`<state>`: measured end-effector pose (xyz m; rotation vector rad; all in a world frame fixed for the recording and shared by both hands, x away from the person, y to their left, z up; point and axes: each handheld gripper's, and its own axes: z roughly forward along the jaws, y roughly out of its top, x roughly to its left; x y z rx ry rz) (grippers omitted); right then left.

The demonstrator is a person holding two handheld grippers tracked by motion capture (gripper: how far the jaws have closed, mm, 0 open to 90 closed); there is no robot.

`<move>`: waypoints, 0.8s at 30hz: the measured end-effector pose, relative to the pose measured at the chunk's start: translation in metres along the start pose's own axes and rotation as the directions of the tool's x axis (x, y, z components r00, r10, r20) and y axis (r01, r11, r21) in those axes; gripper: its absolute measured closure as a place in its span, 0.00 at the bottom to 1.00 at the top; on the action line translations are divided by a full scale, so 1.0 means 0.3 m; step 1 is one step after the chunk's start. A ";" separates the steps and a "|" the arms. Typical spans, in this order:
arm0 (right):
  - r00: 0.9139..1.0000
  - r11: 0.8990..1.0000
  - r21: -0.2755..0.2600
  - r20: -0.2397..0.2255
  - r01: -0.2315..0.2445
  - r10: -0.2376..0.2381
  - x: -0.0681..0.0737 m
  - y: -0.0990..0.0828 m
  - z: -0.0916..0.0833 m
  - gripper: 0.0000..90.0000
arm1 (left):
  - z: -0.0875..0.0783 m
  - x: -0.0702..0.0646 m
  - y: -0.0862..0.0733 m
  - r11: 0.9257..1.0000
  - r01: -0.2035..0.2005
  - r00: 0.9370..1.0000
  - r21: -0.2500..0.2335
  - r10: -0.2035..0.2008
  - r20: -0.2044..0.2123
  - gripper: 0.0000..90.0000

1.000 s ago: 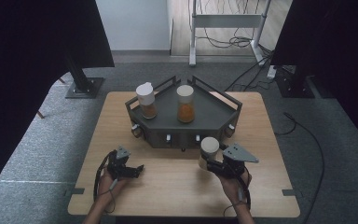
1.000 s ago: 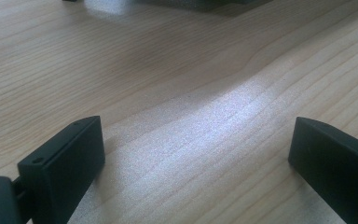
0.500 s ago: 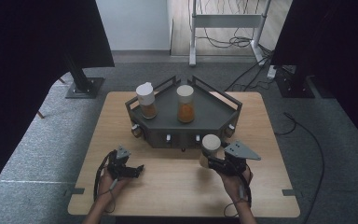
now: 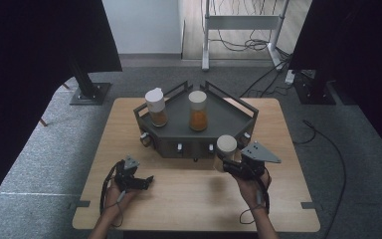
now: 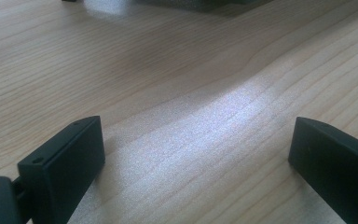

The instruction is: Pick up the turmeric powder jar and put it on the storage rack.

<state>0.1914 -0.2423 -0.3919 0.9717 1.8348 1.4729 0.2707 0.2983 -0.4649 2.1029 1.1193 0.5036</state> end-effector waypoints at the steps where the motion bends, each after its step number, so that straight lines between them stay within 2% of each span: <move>1: 1.000 1.000 -0.001 0.003 -0.003 0.003 -0.001 0.005 0.001 0.37 | 0.000 0.000 0.000 1.000 0.000 1.000 0.000 0.000 0.000 0.04; 11: 1.000 1.000 -0.018 0.015 -0.004 0.004 -0.007 0.028 -0.005 0.37 | 0.000 0.000 0.000 1.000 -0.001 1.000 0.000 0.001 0.000 0.04; 24: 1.000 0.999 -0.038 0.019 -0.005 0.006 -0.014 0.061 0.016 0.37 | 0.000 0.000 0.000 1.000 -0.001 1.000 0.000 0.001 0.000 0.04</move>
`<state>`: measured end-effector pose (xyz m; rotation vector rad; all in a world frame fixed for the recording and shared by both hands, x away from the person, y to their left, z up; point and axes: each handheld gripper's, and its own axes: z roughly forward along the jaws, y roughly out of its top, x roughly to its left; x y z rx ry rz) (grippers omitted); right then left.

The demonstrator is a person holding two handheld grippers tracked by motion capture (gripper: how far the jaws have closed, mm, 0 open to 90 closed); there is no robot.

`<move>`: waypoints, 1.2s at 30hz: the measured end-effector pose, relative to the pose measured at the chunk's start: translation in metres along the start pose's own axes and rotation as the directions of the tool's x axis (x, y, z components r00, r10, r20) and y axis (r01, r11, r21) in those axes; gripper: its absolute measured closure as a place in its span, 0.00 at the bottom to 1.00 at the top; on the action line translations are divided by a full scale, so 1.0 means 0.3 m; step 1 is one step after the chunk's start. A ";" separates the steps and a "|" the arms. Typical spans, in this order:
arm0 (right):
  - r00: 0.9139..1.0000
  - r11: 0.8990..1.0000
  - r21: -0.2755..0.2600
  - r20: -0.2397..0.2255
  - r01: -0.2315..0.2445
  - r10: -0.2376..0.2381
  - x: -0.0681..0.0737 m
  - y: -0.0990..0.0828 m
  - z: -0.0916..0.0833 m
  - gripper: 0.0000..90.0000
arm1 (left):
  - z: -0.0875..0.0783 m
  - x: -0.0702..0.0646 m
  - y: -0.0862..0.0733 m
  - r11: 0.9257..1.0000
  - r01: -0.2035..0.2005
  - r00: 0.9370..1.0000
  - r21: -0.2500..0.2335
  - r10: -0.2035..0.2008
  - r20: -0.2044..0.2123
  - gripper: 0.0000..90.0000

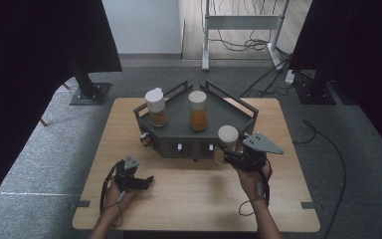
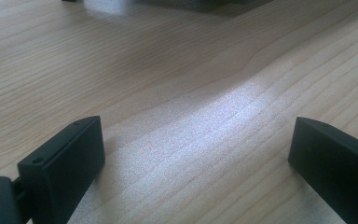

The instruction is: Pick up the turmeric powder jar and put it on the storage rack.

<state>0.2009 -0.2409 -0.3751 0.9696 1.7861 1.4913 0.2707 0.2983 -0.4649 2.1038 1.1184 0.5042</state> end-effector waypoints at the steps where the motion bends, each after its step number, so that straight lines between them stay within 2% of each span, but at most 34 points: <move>1: 1.000 1.000 -0.001 -0.001 0.001 -0.001 -0.001 0.004 0.002 0.37 | 0.000 0.000 0.000 1.000 0.000 1.000 0.000 0.000 0.000 0.04; 16: 1.000 1.000 -0.014 -0.006 0.005 -0.005 -0.009 0.051 0.046 0.37 | -0.001 0.000 0.002 1.000 -0.001 1.000 0.003 0.001 0.000 0.04; 36: 0.999 0.999 -0.040 0.025 0.032 -0.031 -0.019 0.119 0.090 0.37 | -0.001 0.001 0.002 1.000 -0.003 1.000 0.004 0.003 0.001 0.04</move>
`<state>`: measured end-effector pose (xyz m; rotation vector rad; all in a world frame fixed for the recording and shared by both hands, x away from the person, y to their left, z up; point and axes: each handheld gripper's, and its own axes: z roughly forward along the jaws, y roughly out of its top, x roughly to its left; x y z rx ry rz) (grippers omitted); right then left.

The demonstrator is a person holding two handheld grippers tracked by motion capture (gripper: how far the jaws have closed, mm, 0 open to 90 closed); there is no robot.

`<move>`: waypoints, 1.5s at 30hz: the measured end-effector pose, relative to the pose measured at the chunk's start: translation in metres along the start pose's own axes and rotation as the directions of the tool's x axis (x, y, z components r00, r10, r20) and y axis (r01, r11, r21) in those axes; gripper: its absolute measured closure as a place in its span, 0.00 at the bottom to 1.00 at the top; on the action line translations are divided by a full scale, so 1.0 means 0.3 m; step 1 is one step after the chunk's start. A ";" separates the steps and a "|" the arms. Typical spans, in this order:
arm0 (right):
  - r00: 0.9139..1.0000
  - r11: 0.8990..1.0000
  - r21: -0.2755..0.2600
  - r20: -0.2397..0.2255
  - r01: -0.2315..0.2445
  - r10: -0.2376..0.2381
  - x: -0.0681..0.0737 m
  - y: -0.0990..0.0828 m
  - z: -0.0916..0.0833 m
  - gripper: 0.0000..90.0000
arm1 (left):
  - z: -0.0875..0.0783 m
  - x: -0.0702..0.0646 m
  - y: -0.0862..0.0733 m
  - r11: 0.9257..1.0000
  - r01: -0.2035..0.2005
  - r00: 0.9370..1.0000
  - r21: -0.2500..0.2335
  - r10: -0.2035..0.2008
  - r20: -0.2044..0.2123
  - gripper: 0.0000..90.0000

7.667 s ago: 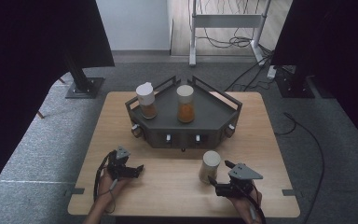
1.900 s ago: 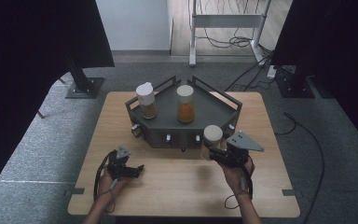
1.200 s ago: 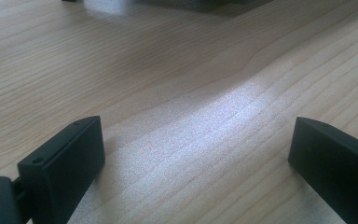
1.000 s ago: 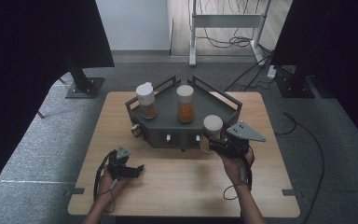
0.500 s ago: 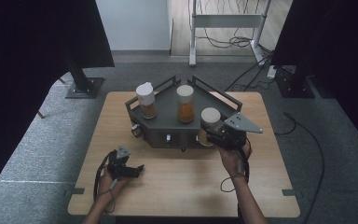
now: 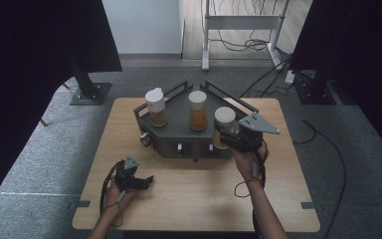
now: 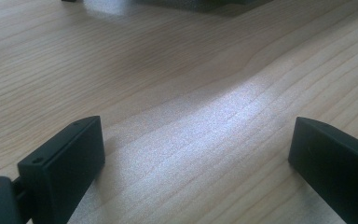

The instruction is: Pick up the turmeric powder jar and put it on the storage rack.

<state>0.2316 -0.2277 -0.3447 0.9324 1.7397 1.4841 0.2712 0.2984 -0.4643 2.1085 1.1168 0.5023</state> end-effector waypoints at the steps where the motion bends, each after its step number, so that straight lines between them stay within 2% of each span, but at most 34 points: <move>1: 1.000 1.000 -0.001 0.001 0.003 -0.003 0.000 0.004 0.004 0.37 | 0.000 0.000 0.000 1.000 0.000 1.000 0.000 0.000 0.000 0.04; 14: 1.000 1.000 0.010 0.022 0.010 -0.011 -0.018 0.027 0.075 0.37 | 0.000 0.000 0.000 1.000 0.001 1.000 -0.001 -0.001 0.000 0.04; 19: 0.999 1.000 0.008 0.041 -0.002 0.002 -0.035 0.038 0.094 0.37 | 0.000 0.000 0.000 1.000 0.002 1.000 0.000 -0.002 0.000 0.04; 29: 0.998 1.000 0.006 0.060 0.008 -0.008 -0.054 0.055 0.129 0.37 | 0.000 0.000 0.000 1.000 0.001 1.000 -0.001 -0.001 0.000 0.04; 45: 0.996 0.999 0.037 0.085 0.007 -0.010 -0.078 0.059 0.187 0.37 | 0.000 0.000 -0.001 1.000 0.001 1.000 -0.001 -0.001 0.000 0.04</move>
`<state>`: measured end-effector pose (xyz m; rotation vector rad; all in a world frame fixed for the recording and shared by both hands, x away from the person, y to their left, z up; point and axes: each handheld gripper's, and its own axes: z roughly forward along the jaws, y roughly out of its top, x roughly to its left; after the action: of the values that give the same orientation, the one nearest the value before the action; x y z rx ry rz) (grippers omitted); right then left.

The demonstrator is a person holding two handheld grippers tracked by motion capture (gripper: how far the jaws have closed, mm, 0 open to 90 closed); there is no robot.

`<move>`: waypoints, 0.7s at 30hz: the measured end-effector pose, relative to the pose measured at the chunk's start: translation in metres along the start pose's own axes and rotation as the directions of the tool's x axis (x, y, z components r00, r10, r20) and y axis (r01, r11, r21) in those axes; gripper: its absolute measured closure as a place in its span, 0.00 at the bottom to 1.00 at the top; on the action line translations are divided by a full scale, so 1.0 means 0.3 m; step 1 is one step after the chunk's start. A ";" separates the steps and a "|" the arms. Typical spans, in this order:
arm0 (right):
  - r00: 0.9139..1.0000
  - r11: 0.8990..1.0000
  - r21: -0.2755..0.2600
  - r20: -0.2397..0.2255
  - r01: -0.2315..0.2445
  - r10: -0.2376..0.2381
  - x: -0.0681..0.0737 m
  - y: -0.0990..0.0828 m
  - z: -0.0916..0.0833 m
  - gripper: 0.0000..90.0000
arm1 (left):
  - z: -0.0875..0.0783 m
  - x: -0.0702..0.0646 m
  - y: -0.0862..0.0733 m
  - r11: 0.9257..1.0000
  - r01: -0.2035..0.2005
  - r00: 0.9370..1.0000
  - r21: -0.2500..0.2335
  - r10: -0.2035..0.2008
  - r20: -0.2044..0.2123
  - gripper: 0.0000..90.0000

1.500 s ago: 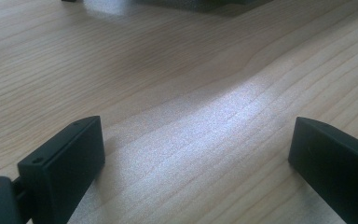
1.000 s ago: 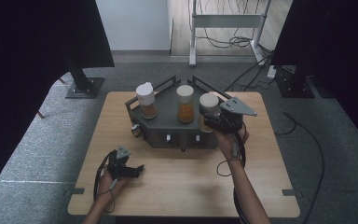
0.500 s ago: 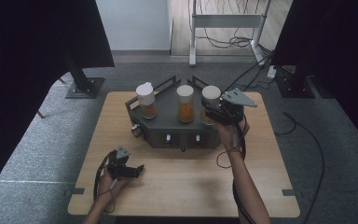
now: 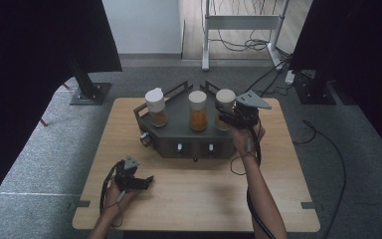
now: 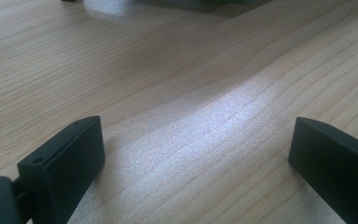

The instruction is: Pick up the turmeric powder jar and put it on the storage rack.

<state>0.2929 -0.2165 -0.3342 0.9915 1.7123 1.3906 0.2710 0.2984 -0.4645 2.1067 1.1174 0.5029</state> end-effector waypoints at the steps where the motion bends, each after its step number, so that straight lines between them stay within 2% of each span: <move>1: 1.000 1.000 0.002 0.001 -0.004 0.004 -0.002 -0.002 0.004 0.37 | 0.000 0.000 0.000 1.000 0.000 1.000 0.000 0.000 0.000 0.04; 18: 1.000 0.999 0.043 0.014 -0.009 0.009 -0.013 -0.045 0.043 0.37 | 0.000 0.000 0.000 1.000 0.000 1.000 0.000 0.000 0.000 0.04; 21: 1.000 0.999 0.038 0.011 -0.016 0.016 -0.020 -0.054 0.043 0.37 | 0.000 0.000 0.000 1.000 0.000 1.000 0.000 0.000 0.000 0.04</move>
<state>0.3049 -0.2182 -0.3518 1.0340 1.7321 1.3650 0.2710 0.2984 -0.4646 2.1066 1.1166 0.5033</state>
